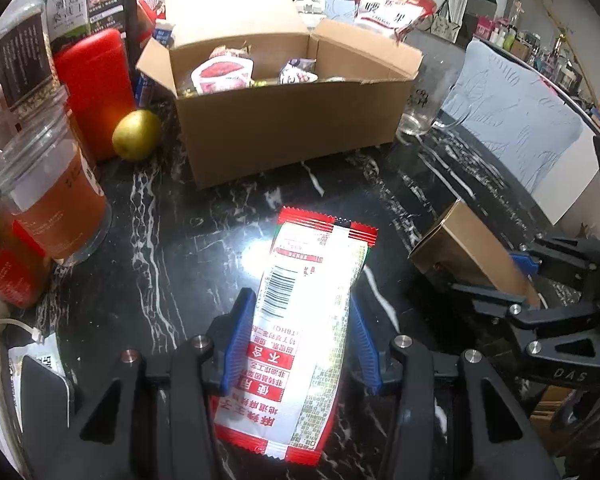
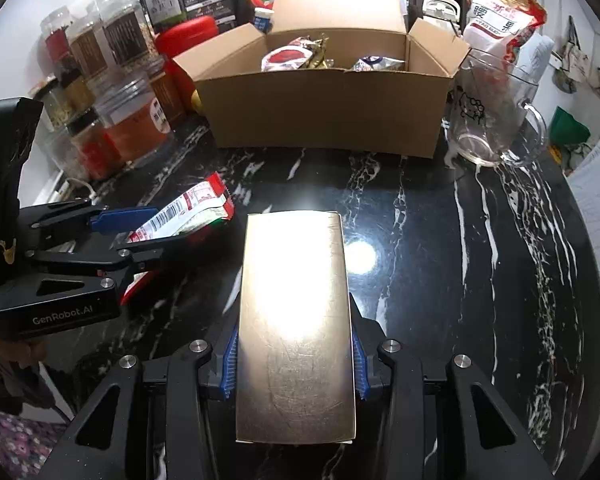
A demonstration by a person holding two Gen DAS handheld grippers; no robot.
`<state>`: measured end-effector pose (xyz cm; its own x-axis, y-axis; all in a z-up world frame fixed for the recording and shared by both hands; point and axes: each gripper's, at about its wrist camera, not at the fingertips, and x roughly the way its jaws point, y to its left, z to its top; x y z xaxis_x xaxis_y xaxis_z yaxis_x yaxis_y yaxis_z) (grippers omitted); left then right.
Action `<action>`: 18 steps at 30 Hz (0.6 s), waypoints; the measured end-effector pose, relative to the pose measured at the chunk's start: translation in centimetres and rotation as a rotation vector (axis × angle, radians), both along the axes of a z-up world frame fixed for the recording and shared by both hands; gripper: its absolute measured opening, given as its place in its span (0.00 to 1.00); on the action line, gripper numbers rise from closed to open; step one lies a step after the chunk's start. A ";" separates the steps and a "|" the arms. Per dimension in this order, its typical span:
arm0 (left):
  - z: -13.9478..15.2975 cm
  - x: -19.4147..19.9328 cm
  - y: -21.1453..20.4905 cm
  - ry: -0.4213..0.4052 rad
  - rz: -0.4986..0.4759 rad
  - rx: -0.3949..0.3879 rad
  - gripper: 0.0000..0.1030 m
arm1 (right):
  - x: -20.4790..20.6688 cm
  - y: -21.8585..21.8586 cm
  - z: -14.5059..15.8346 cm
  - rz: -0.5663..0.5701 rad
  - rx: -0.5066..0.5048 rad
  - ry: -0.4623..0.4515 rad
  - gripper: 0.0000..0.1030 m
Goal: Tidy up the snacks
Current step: 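Lift the packet and gold box and carry them over the box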
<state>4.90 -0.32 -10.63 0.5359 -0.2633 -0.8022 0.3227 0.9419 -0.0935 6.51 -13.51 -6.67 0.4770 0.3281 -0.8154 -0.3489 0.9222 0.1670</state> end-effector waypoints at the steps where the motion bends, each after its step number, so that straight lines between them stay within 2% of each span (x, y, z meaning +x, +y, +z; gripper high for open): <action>1: 0.3 -0.2 0.0 -0.006 -0.002 -0.003 0.45 | -0.2 0.0 0.1 -0.001 0.004 -0.002 0.41; 13: 5.6 -1.6 0.3 -0.127 -0.013 -0.050 0.45 | -1.9 -0.2 4.0 -0.017 0.051 -0.089 0.41; 18: 8.5 -1.7 0.3 -0.215 -0.020 -0.062 0.45 | -1.8 0.0 6.4 0.000 0.046 -0.157 0.41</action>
